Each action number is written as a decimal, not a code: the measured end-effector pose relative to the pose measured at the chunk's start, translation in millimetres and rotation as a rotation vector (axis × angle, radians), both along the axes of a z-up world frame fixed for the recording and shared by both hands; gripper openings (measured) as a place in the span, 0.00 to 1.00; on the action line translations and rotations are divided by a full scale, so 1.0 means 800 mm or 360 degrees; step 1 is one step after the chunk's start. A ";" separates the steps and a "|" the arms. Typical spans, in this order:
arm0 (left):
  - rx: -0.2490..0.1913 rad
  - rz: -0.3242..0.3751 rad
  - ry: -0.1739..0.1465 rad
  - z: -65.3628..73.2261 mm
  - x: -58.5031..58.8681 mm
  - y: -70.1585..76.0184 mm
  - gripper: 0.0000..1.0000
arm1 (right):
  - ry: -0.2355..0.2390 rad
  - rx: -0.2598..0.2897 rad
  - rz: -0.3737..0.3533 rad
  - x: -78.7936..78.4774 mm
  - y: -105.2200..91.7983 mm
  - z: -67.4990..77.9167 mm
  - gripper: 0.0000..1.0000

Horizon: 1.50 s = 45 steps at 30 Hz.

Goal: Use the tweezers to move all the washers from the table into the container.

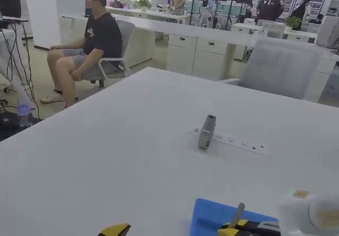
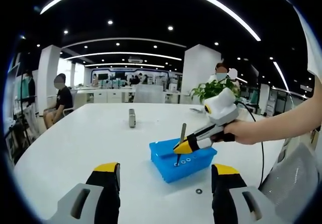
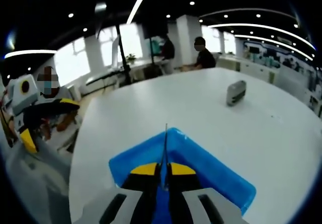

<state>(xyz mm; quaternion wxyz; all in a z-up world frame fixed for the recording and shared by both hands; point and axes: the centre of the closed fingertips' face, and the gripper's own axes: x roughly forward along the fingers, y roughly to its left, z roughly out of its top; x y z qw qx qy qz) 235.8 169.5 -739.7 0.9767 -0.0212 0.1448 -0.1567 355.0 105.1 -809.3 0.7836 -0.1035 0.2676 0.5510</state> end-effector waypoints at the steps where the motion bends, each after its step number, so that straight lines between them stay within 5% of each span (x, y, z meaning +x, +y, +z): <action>1: 0.0002 -0.0001 0.0000 0.000 0.000 0.000 0.75 | -0.0001 0.0011 -0.0002 0.000 -0.001 0.003 0.04; 9: 0.0002 -0.0007 0.0004 -0.001 0.000 -0.001 0.75 | -0.0066 0.0136 -0.0023 -0.016 -0.011 0.051 0.04; 16: 0.0001 -0.0006 0.0005 -0.001 0.000 -0.001 0.75 | -0.0059 0.0251 0.0015 -0.051 -0.011 0.082 0.04; 22: 0.0002 -0.0011 0.0005 -0.001 -0.001 -0.001 0.75 | 0.0024 0.0237 0.0070 -0.083 -0.011 0.067 0.04; 31: 0.0006 -0.0011 0.0010 -0.002 -0.001 -0.001 0.75 | 0.0216 0.0162 0.0095 -0.116 -0.014 0.011 0.04; 45: 0.0007 -0.0016 0.0015 -0.003 -0.001 -0.002 0.75 | 0.0245 0.0105 0.0103 -0.121 -0.018 -0.008 0.04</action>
